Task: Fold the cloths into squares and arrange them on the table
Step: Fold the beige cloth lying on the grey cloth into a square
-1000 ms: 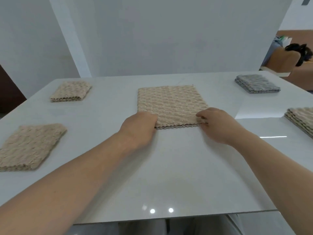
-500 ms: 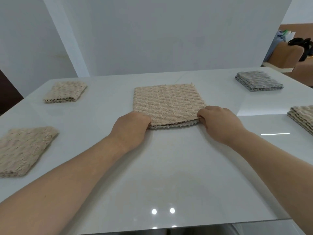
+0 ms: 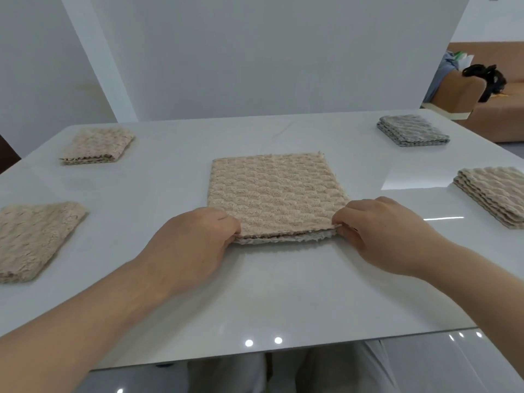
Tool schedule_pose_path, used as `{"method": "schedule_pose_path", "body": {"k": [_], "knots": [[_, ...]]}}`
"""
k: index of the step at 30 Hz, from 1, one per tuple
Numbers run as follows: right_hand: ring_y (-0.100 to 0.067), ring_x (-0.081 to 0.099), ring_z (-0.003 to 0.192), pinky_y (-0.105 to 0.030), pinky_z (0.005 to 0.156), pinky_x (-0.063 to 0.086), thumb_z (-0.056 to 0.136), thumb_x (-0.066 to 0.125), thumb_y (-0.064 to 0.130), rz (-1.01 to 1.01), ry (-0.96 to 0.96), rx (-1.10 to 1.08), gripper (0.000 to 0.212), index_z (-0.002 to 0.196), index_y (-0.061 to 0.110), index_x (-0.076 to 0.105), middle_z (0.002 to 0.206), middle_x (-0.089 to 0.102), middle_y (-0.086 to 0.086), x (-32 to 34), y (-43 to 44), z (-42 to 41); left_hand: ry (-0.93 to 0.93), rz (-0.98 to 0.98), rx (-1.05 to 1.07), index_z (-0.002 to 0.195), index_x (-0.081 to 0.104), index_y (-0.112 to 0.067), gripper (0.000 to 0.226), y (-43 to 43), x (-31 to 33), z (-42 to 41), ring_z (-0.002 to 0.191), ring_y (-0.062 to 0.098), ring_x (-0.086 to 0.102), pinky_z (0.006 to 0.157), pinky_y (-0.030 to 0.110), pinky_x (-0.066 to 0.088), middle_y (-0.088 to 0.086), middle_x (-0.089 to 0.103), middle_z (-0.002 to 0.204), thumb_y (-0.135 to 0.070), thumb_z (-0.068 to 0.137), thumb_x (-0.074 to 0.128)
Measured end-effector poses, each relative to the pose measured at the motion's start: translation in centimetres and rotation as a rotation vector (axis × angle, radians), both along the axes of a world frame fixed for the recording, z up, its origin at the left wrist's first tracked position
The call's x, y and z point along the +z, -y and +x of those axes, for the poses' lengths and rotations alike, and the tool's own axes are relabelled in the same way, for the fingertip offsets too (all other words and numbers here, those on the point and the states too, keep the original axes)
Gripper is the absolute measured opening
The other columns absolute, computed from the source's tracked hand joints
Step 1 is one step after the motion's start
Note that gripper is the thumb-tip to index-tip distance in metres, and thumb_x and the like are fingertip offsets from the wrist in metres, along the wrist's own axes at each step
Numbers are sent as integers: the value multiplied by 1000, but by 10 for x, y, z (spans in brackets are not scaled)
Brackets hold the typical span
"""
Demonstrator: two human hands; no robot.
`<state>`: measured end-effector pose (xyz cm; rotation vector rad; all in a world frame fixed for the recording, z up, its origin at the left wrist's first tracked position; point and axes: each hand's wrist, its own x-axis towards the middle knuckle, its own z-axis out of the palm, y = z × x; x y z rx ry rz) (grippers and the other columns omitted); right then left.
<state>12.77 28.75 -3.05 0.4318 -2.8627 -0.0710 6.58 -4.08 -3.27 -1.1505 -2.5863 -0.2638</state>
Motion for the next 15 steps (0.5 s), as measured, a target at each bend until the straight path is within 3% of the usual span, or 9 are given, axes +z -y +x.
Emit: {"method": "schedule_pose_path", "body": {"k": [9,15], "knots": [[-11,59,68,-34,68,52,93,54,32,-38,17,85,13,94,28,66,79,58,17,10,4,42,34,-27,-53,93,69,-22,12,18,3,35,77,17,61,60,37,56,-10,64,84,-11,88,70],[-9,57,64,-34,66,53,90,56,33,-76,41,90,12,91,28,67,77,59,18,16,8,52,54,-41,-60,93,68,-23,10,20,6,44,77,15,60,61,38,55,-11,62,84,-14,93,63]]}}
